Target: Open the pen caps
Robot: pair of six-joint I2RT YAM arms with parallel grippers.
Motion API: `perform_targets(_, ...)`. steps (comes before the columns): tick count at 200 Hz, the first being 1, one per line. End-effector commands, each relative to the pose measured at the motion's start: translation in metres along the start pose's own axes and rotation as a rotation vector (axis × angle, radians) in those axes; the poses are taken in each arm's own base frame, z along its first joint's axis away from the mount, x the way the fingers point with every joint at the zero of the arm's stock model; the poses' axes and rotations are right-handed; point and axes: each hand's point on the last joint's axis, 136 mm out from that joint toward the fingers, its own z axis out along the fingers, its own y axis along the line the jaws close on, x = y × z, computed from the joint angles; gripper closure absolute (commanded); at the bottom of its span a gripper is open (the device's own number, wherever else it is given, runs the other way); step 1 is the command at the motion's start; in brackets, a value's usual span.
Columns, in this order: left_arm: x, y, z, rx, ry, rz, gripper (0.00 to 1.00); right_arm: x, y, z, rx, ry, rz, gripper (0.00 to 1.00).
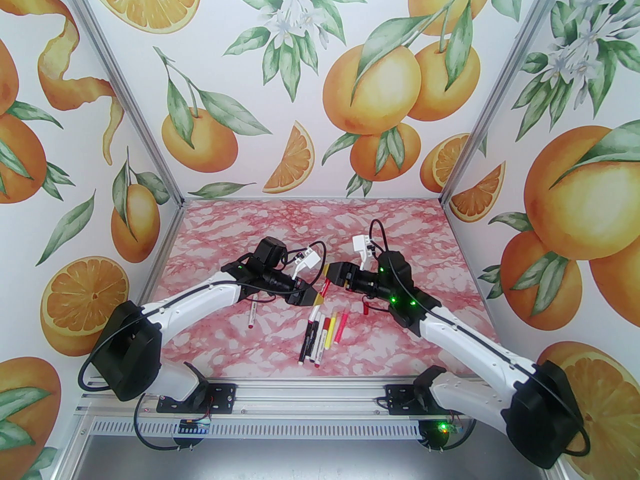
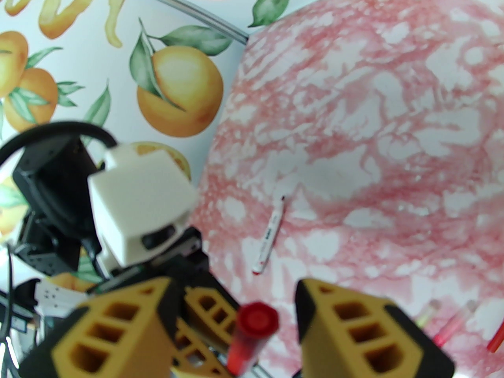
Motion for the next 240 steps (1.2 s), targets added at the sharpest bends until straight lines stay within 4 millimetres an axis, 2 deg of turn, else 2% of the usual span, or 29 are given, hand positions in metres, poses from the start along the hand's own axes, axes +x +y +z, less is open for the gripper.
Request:
perform_targets(1, -0.013, -0.007, -0.003, 0.027, -0.018, 0.031, 0.94, -0.013, 0.020, 0.001, -0.058, -0.044, -0.025, 0.51)
perform_targets(35, -0.015, -0.006, -0.001, 0.033, -0.042, 0.013, 0.95, -0.011, 0.014, 0.000, -0.039, -0.054, -0.016, 0.58)
perform_targets(55, -0.014, -0.003, -0.001, 0.027, -0.047, 0.006, 0.95, -0.011, 0.011, 0.000, -0.030, -0.057, -0.015, 0.65)
perform_targets(87, -0.014, -0.005, -0.002, 0.032, -0.053, 0.004, 0.95, -0.010, 0.009, 0.002, -0.026, -0.051, -0.015, 0.66)
perform_targets(134, -0.013, -0.004, -0.002, 0.027, -0.052, -0.001, 0.98, -0.012, 0.008, 0.001, -0.016, -0.067, -0.014, 0.74)
perform_targets(190, -0.001, -0.007, -0.004, 0.044, -0.056, -0.003, 1.00, -0.021, 0.006, -0.004, 0.009, -0.116, -0.019, 0.84)
perform_targets(240, 0.019, -0.007, 0.001, 0.046, -0.012, 0.007, 1.00, -0.039, 0.009, -0.011, 0.009, -0.176, -0.016, 0.87)
